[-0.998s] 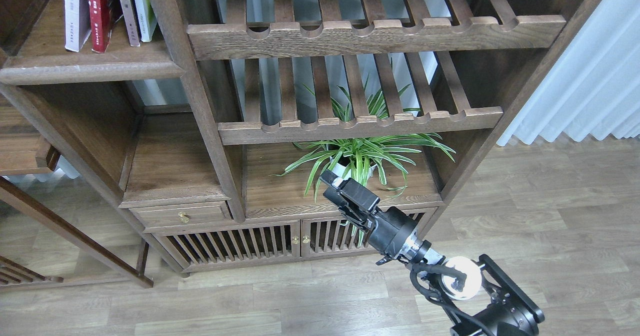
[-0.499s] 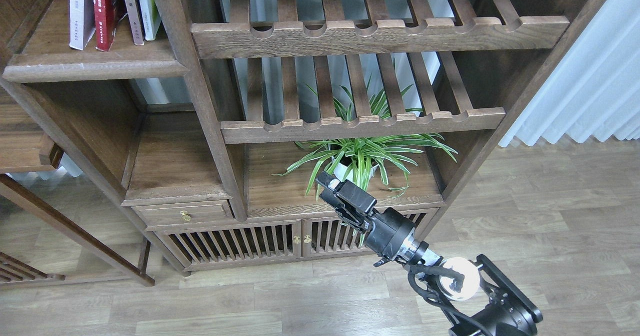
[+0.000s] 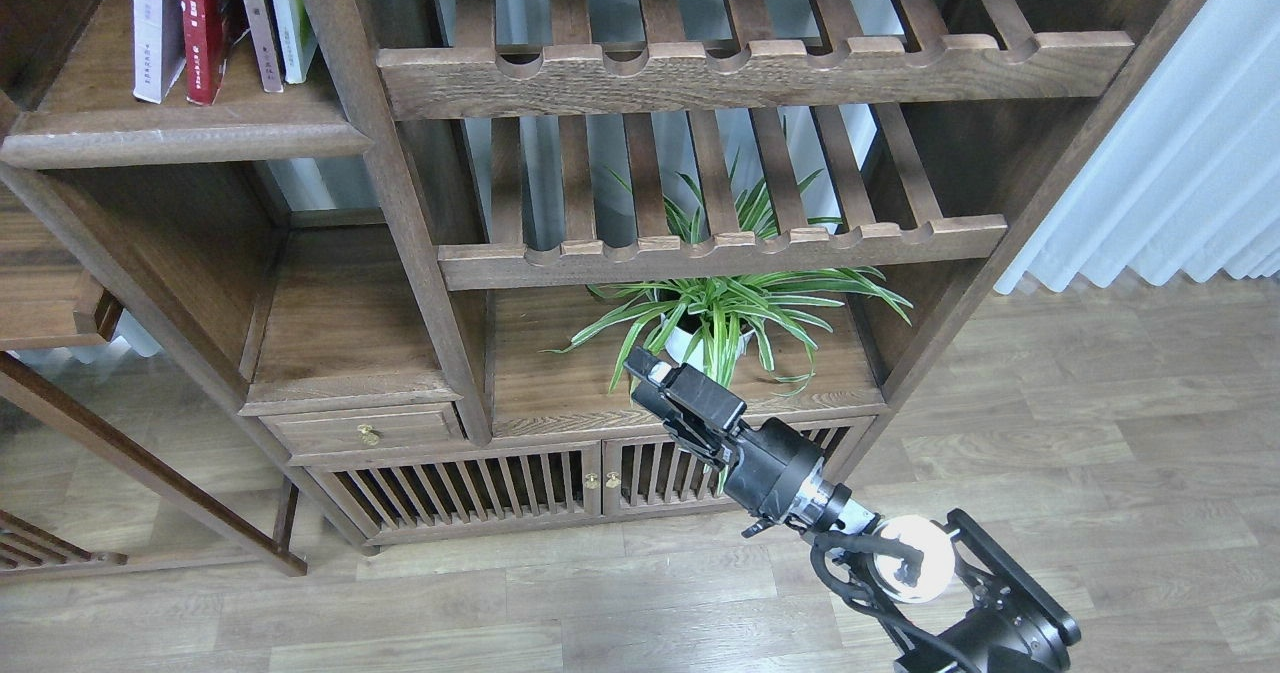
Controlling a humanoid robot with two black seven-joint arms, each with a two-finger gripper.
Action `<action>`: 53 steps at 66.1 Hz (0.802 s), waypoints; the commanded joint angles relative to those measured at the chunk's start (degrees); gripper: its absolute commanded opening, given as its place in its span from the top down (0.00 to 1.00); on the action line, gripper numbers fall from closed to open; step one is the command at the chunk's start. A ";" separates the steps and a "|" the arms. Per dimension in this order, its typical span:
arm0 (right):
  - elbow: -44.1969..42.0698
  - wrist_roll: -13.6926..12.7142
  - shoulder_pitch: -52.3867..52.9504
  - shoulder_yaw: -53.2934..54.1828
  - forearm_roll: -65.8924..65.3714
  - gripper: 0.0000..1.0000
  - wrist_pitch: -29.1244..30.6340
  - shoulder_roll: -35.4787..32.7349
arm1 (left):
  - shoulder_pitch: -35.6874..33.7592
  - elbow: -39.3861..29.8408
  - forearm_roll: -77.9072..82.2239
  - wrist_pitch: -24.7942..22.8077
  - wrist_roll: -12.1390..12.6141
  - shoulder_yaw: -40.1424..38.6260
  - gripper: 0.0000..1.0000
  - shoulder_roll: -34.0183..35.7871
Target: Organize books on shelf
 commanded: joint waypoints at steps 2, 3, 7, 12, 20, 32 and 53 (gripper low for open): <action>0.00 0.00 0.01 -0.21 0.00 0.13 0.01 0.00 | 0.00 0.24 0.19 0.00 0.00 -0.10 1.00 -2.30; 0.00 0.00 0.01 -0.21 0.00 0.13 0.01 0.00 | 0.00 0.41 0.28 0.00 0.00 -0.10 1.00 -2.65; 0.00 0.00 0.01 -0.21 0.00 0.13 0.09 0.00 | 0.00 1.56 1.07 0.00 0.00 -0.10 1.00 -3.53; 0.00 0.00 0.01 -0.21 0.00 0.13 0.10 0.00 | 0.00 3.66 2.82 0.00 0.00 -0.18 1.00 -4.76; 0.00 0.00 -0.08 -0.21 0.00 0.13 0.36 0.00 | 0.00 6.30 4.41 0.00 0.00 -0.53 1.00 -6.35; 0.00 0.00 -0.08 -1.35 0.00 0.13 0.36 0.00 | 0.00 9.29 6.16 0.00 0.00 -0.80 1.00 -10.82; 0.79 0.00 -0.52 -1.35 0.00 0.13 0.53 0.00 | 0.00 10.17 7.57 1.45 0.00 -2.56 1.00 -14.61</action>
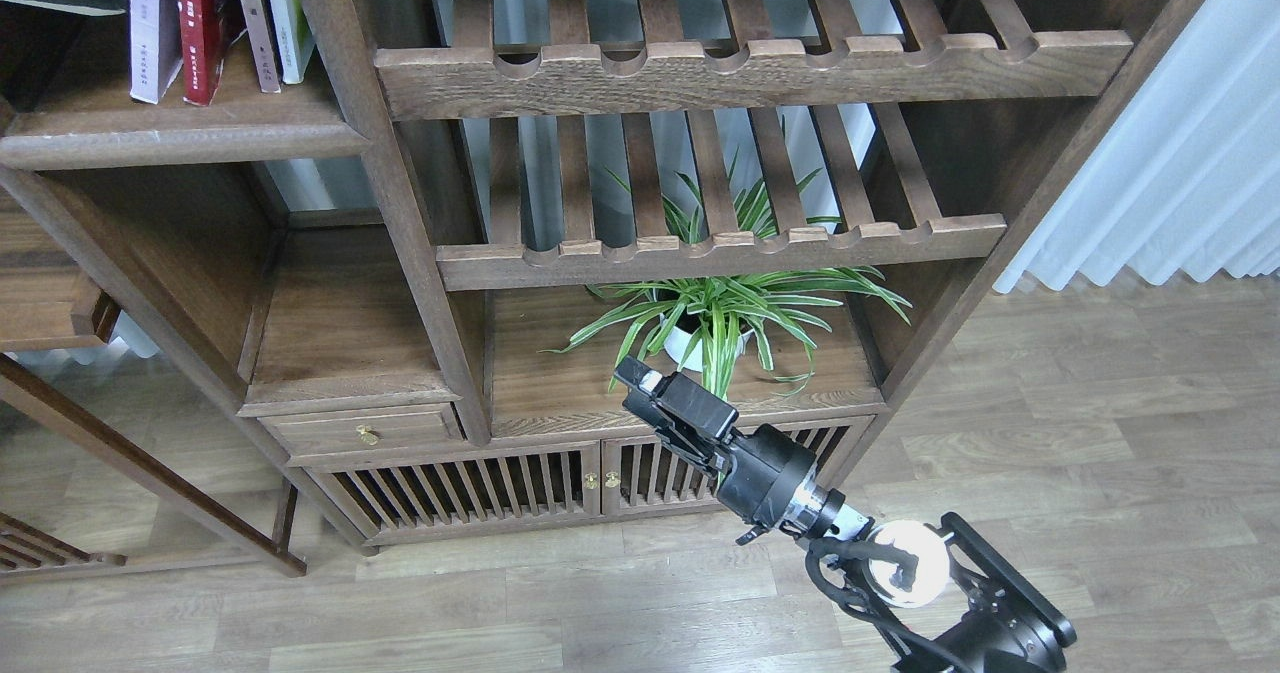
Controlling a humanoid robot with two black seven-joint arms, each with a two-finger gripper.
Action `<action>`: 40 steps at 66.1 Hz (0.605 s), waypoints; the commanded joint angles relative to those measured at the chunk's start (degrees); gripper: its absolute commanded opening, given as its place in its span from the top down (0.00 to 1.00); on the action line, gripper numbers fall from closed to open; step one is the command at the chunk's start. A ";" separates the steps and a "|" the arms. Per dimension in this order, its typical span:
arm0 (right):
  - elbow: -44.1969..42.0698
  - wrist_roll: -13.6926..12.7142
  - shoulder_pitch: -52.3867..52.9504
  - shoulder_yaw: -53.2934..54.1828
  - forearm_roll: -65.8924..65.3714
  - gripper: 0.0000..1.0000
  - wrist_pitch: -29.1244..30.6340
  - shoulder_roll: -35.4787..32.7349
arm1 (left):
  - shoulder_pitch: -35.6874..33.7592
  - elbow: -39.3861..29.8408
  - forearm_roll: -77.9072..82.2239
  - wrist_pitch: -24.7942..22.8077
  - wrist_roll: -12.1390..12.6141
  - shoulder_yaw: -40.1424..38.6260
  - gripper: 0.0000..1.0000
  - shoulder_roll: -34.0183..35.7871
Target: Organize books on shelf
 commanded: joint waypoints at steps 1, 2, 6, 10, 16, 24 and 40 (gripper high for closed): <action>0.35 0.00 -0.27 0.00 0.00 0.13 0.08 0.00 | 0.00 0.44 0.29 1.71 0.00 -0.81 1.00 -0.80; 0.35 0.00 -0.36 0.00 0.00 0.13 0.08 0.00 | 0.00 0.61 0.29 2.24 0.00 -0.81 1.00 -1.06; 0.35 0.00 -0.36 -0.09 0.00 0.13 0.17 0.00 | 0.00 1.49 0.64 2.68 0.00 -0.90 1.00 -1.50; 0.35 0.00 -0.36 -0.26 0.00 0.13 0.17 0.00 | 0.00 2.81 1.16 2.77 0.00 -0.90 1.00 -1.77; 0.35 0.00 -0.36 -0.44 0.00 0.13 0.17 0.00 | 0.00 4.22 1.34 2.86 0.00 -0.90 1.00 -2.38; 0.35 0.00 -0.36 -0.53 0.00 0.13 0.17 0.00 | 0.08 6.24 1.52 4.09 0.00 -0.99 1.00 -5.02; 0.35 0.00 -0.36 -1.05 0.09 0.13 0.17 0.00 | 0.08 8.00 1.87 5.32 0.00 -1.43 1.00 -8.01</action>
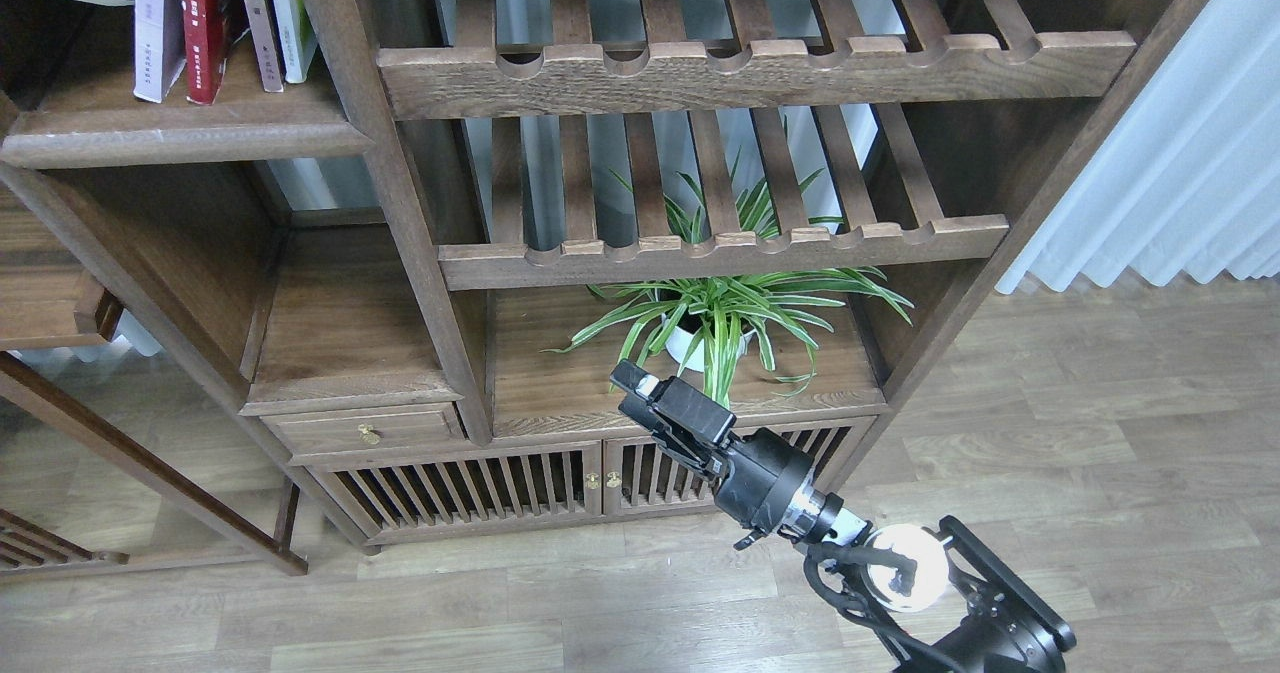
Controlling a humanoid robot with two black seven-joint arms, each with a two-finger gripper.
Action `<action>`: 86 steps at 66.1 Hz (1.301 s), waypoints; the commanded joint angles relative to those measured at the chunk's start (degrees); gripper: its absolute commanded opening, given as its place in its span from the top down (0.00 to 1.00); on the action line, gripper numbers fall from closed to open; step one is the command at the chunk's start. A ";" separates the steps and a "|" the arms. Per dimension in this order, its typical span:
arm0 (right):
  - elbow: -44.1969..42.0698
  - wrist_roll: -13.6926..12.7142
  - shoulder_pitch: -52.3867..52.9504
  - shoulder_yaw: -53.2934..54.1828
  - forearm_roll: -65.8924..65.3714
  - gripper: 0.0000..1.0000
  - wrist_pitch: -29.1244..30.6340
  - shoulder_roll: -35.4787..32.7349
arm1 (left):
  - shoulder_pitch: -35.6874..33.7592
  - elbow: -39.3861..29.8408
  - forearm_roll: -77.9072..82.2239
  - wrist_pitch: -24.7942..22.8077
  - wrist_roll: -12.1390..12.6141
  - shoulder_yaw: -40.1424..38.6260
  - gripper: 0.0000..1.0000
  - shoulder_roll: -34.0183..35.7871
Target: Organize books on shelf
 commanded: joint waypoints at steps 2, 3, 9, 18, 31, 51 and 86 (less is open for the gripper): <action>-0.01 0.00 0.00 -0.10 0.03 0.13 0.08 0.00 | 0.00 0.81 0.25 0.59 0.00 -0.14 1.00 -1.10; -0.01 0.00 0.00 -0.10 0.03 0.13 0.00 0.00 | 0.00 0.81 0.25 0.59 0.00 -0.14 1.00 -1.10; -0.01 0.00 0.00 -0.19 0.03 0.13 0.00 0.00 | 0.00 1.25 0.25 0.59 0.00 -0.14 1.00 -1.28; -0.01 0.00 0.00 -0.19 0.03 0.13 0.00 0.00 | 0.00 2.74 0.25 0.59 0.00 -0.14 1.00 -1.72; -0.01 0.00 0.00 -0.19 0.03 0.13 0.35 0.00 | 0.00 3.71 0.25 0.41 0.00 -0.14 0.98 -2.95; -0.01 0.00 0.00 -0.19 0.03 0.13 0.61 0.00 | 0.09 3.80 0.43 0.06 0.00 -0.14 0.89 -3.65; -0.01 0.00 0.00 -0.54 0.03 0.12 0.61 0.00 | 4.05 3.62 0.16 0.59 0.00 -2.77 0.59 -3.65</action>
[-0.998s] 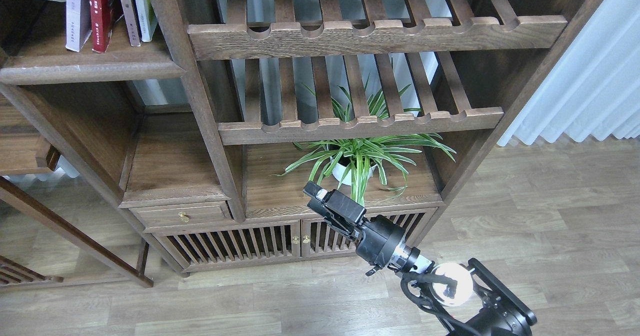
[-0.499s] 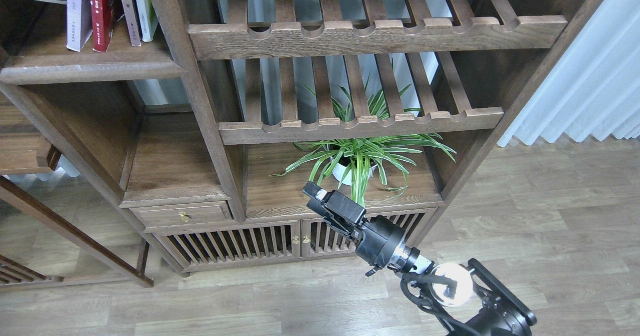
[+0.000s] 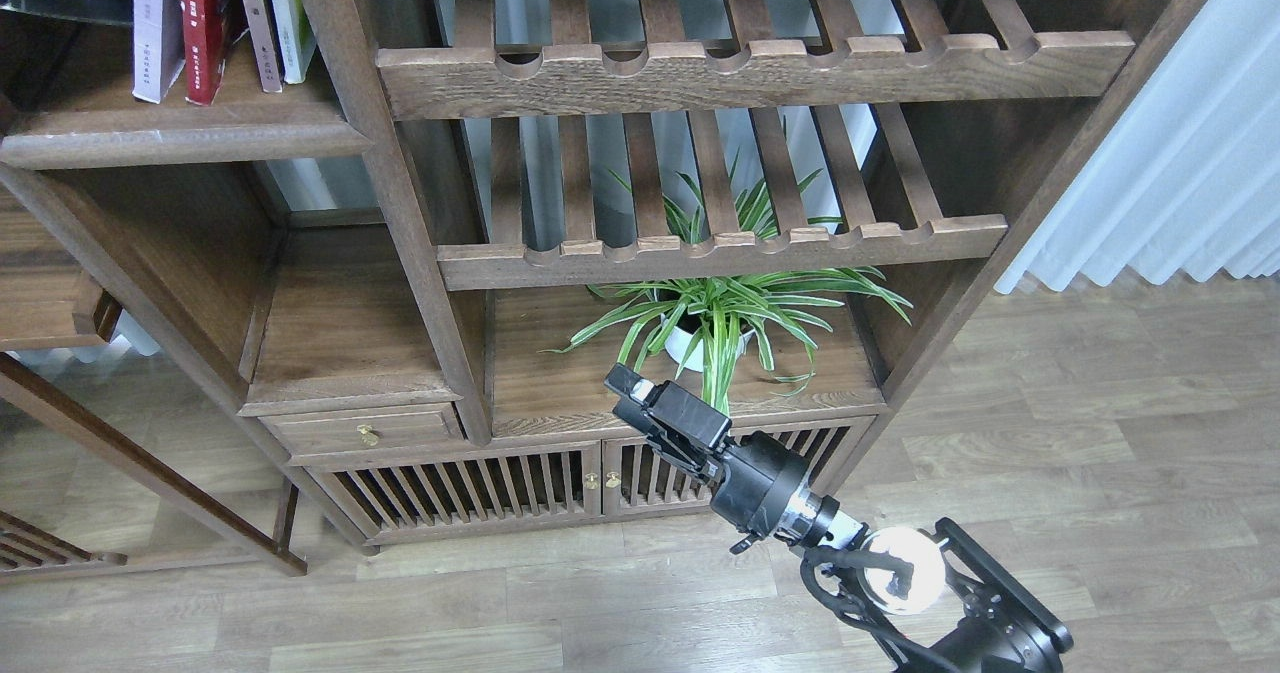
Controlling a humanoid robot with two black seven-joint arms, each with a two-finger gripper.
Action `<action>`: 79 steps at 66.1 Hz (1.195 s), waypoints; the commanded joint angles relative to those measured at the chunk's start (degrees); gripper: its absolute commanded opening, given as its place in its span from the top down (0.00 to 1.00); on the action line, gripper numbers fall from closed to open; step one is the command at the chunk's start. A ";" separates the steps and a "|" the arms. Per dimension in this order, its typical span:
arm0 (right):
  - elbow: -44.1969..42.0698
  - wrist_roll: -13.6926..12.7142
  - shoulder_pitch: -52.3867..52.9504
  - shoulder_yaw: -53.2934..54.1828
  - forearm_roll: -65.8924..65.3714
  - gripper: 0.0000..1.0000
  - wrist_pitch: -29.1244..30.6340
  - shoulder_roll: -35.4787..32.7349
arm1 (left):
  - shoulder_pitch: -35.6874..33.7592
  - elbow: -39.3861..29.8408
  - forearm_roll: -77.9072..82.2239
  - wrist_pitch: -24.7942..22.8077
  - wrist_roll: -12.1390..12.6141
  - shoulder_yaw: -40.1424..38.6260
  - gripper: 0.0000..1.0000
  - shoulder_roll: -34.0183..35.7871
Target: Organize books on shelf
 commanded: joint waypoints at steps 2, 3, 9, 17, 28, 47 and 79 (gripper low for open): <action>-0.01 0.00 0.00 -0.40 0.00 0.12 -0.02 0.00 | 0.38 -0.09 -0.02 -0.07 0.00 -0.67 0.59 0.03; -0.01 0.00 0.00 -0.49 0.00 0.12 -0.02 0.00 | 0.38 -0.09 -0.02 0.02 0.00 -0.76 0.59 0.03; -0.01 0.00 0.00 -0.49 0.00 0.12 -0.02 0.00 | 0.47 -0.09 -0.11 -0.07 0.00 -1.37 0.59 -0.15; -0.01 0.00 0.00 -0.67 0.00 0.12 -0.02 0.00 | 0.47 -0.26 -0.28 -0.16 0.00 -2.78 0.57 -1.03; -0.01 0.00 0.00 -0.67 0.00 0.12 -0.02 0.00 | 0.47 -1.84 -0.72 -0.68 0.00 -4.80 0.54 -2.52; -0.01 0.00 0.00 -0.67 0.00 0.12 -0.02 0.00 | 4.77 -6.24 -3.45 -2.53 0.00 -8.40 0.23 -2.87; 1.31 0.09 0.00 -0.49 0.00 0.06 -0.02 0.00 | 13.56 -20.21 -4.41 -5.31 0.00 -29.93 0.01 -4.19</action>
